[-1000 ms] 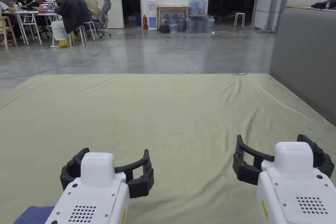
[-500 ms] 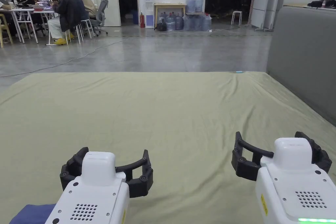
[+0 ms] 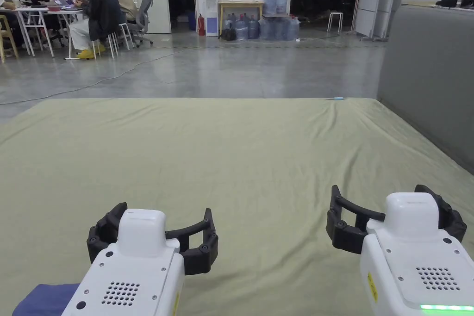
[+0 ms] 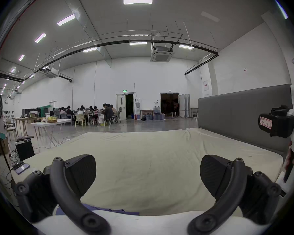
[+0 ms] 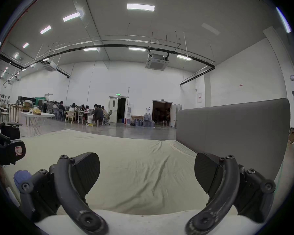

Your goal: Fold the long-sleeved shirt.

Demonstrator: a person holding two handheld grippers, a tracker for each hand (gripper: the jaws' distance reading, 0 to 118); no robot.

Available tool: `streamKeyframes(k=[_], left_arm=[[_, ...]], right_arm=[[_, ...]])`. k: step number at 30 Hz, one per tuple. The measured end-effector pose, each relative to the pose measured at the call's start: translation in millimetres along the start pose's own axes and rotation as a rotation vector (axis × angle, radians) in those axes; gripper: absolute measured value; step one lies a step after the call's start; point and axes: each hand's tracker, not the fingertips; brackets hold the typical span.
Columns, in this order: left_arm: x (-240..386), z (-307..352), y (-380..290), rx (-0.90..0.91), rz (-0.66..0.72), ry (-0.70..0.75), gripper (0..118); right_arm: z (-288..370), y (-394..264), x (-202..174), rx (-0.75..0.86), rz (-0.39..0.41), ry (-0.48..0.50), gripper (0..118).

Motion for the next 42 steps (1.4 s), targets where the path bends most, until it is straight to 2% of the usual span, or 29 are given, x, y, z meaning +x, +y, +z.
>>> streamKeyframes(k=[25,34,39,41,42], left_arm=[[4,-6,2,-0.011,-0.013,-0.016,117],[7,-11,5,-0.029,0.004,-0.062,117],[24,-19,5,-0.073,-0.021,0.104,117],[16,-15,5,0.001,0.025,-0.069,117],[13,-14,6,0.016,0.05,-0.107,117]], right_arm=[[-4,0,2,-0.021,0.013,-0.009,112],[-5,0,5,-0.031,-0.007,-0.014,112],[-6,-1,4,-0.034,-0.004,-0.015,112],[-5,-1,4,-0.036,-0.002,-0.013,112],[-5,-1,3,-0.036,-0.002,-0.01,112]])
